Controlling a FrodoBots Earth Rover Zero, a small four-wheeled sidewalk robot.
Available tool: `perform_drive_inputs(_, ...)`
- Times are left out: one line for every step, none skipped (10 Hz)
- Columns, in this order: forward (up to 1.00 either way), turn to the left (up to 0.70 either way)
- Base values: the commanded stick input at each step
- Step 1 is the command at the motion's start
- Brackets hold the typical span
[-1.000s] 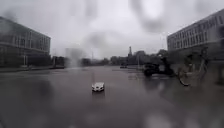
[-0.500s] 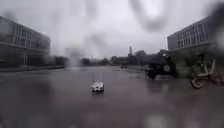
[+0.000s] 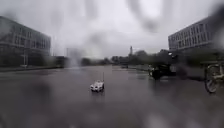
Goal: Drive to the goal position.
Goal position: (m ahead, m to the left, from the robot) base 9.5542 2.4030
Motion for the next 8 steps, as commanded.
perform_drive_inputs(1.00, 0.00)
perform_drive_inputs(1.00, 0.00)
perform_drive_inputs(1.00, 0.00)
perform_drive_inputs(1.00, 0.00)
perform_drive_inputs(1.00, 0.00)
perform_drive_inputs(1.00, 0.00)
perform_drive_inputs(1.00, 0.00)
perform_drive_inputs(1.00, 0.00)
